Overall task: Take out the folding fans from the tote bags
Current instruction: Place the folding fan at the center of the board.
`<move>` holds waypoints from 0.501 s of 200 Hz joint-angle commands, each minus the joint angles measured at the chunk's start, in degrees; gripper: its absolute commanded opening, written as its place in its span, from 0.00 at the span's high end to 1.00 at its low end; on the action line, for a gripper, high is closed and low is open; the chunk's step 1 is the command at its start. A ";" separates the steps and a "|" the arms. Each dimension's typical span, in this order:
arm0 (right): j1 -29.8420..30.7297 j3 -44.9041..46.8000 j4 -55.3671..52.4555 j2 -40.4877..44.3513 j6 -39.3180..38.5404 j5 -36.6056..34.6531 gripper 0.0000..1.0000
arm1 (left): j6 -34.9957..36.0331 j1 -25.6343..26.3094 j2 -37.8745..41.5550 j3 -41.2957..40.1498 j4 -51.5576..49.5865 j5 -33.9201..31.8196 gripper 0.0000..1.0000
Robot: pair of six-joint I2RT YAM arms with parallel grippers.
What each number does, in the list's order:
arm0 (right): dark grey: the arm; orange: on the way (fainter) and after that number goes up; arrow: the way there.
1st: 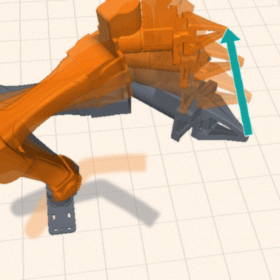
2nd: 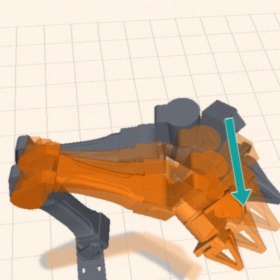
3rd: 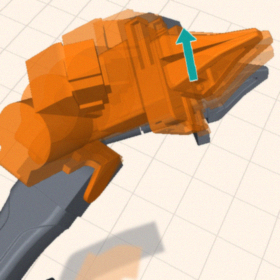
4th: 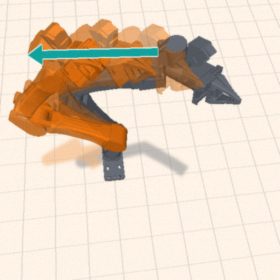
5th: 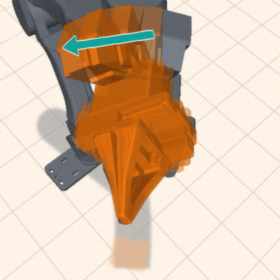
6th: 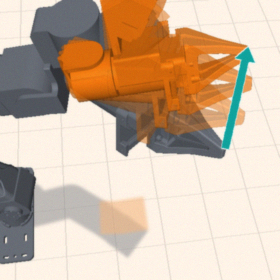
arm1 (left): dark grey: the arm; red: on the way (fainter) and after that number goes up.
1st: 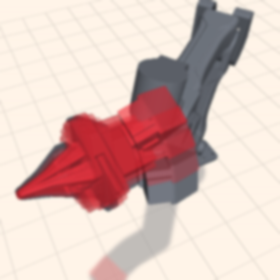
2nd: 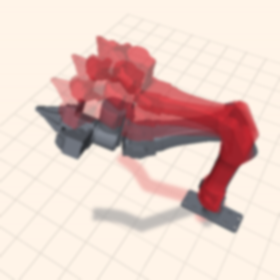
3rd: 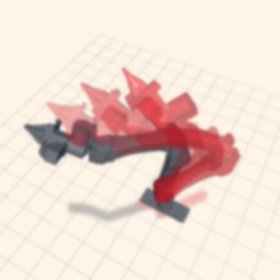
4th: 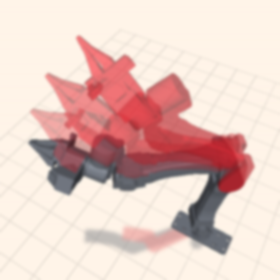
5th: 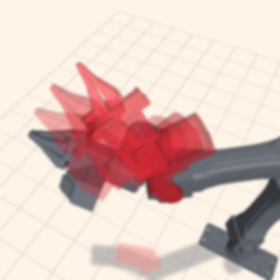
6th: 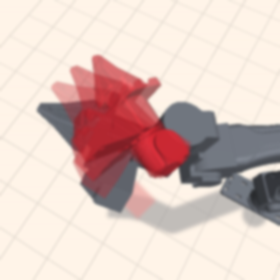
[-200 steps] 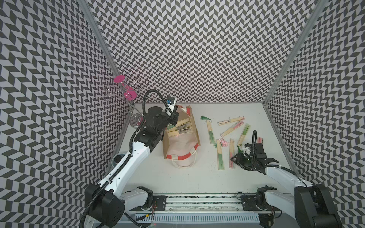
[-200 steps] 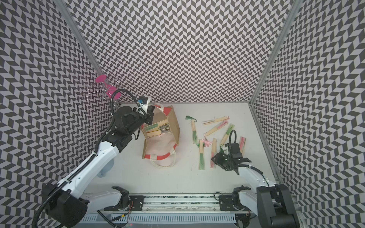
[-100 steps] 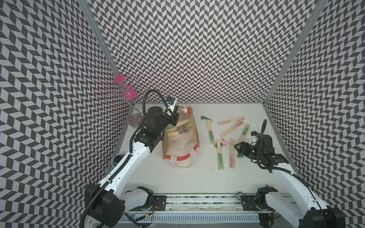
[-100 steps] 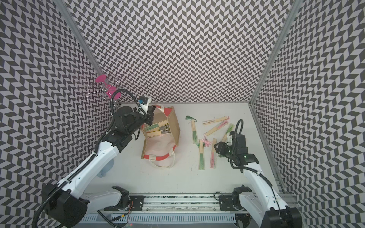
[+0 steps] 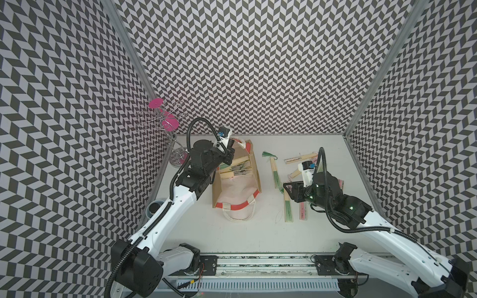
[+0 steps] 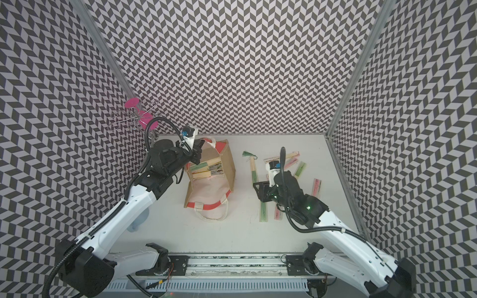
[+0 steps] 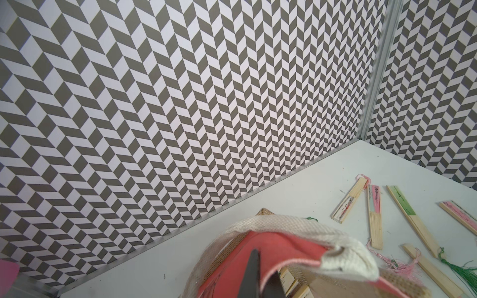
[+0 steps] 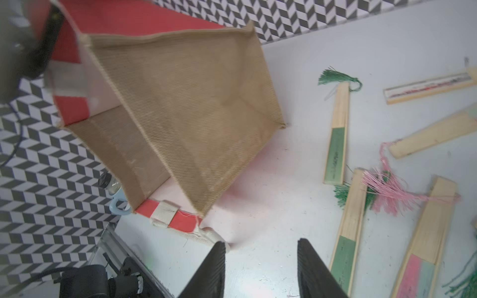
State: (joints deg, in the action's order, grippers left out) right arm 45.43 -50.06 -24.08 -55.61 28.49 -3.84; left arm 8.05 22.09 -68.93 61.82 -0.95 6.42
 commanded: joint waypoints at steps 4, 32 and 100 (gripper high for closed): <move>9.73 -6.58 1.14 -5.50 -3.93 -14.20 0.58 | -0.42 -0.29 1.07 0.07 4.39 1.67 1.00; 18.81 -12.58 1.40 -14.26 -8.54 -19.71 0.61 | -0.57 -0.29 0.65 0.19 4.38 1.68 1.00; 28.40 -21.91 0.99 -32.63 -13.91 -26.86 0.65 | -0.96 -0.30 -0.28 1.00 4.10 2.46 1.00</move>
State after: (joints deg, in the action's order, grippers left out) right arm 73.38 -69.78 -24.32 -85.30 16.58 -25.80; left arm 7.81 22.09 -69.12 61.80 -0.93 7.53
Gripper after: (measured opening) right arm 0.354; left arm 0.049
